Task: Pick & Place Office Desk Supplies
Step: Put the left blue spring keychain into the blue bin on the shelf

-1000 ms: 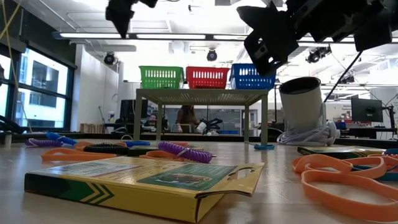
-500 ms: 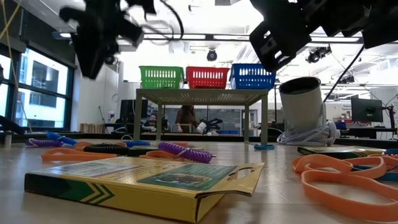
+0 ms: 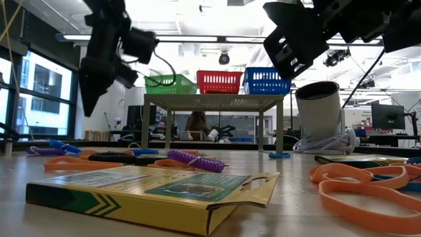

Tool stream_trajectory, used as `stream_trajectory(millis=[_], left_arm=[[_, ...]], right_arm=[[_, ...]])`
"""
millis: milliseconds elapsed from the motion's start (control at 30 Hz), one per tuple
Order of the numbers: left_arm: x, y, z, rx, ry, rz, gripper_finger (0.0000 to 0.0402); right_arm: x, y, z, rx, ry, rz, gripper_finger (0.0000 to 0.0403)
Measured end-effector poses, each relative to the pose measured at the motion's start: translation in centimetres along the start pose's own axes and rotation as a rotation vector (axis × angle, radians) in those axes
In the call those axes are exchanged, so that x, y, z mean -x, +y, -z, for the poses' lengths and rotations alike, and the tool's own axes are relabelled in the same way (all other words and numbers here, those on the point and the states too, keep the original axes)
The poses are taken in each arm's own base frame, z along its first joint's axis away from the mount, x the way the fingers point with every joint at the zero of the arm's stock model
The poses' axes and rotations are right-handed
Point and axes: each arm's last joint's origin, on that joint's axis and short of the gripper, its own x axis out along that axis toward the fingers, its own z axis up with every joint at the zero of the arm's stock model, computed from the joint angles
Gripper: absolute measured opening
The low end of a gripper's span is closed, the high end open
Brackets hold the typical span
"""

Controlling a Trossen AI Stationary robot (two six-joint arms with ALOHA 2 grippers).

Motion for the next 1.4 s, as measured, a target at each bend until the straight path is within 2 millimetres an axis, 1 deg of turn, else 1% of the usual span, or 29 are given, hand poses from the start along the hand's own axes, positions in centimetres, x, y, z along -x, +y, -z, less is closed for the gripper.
stream_trajectory(millis=[100, 233, 333, 467, 567, 700, 833, 933, 1033, 1133, 1267, 1400], left_arm=[[-1.0, 1.0, 0.3, 0.075, 0.004, 0.008, 0.014], [-1.4, 1.3, 0.4, 0.089, 0.005, -0.008, 0.014], [-1.2, 0.8, 0.3, 0.07, -0.027, -0.005, 0.014], [-0.8, -0.5, 0.7, 0.042, -0.054, -0.003, 0.014], [-0.3, -1.9, 1.5, 0.039, -0.06, -0.001, 0.014], [0.4, -3.5, 3.6, 0.028, -0.002, -0.033, 0.014], [1.1, -4.3, 5.2, 0.079, 0.004, -0.066, 0.014], [1.5, -4.5, 6.4, 0.137, -0.007, -0.076, 0.014], [1.6, -4.1, 7.4, 0.214, -0.022, -0.074, 0.014], [1.2, -3.0, 7.9, 0.263, -0.07, -0.094, 0.014], [0.1, -1.1, 7.9, 0.375, -0.096, -0.111, 0.014], [-1.1, 0.4, 7.3, 0.483, -0.104, -0.032, 0.014]], right_arm=[[0.0, 0.0, 0.0, -0.007, -0.001, 0.002, 0.0199], [0.0, 0.0, -0.1, -0.02, -0.011, 0.001, 0.0199], [0.0, 0.0, -0.1, -0.024, -0.019, 0.023, 0.0199], [0.0, 0.0, -0.2, -0.029, -0.026, 0.022, 0.0199], [0.0, 0.0, -0.2, -0.03, -0.026, 0.021, 0.0199], [0.0, 0.0, -0.2, -0.03, -0.023, 0.015, 0.0199], [0.0, 0.0, -0.2, -0.032, -0.022, 0.013, 0.0199], [0.0, 0.2, -0.1, -0.033, -0.021, 0.009, 0.0199], [0.0, 0.4, 0.0, -0.031, -0.019, 0.004, 0.0199], [-0.1, 0.5, 0.0, -0.028, -0.018, 0.005, 0.0199], [-0.1, 0.5, 0.0, -0.027, -0.016, 0.006, 0.0199], [-0.1, 0.4, 0.0, 0.001, -0.023, 0.017, 0.0199]])
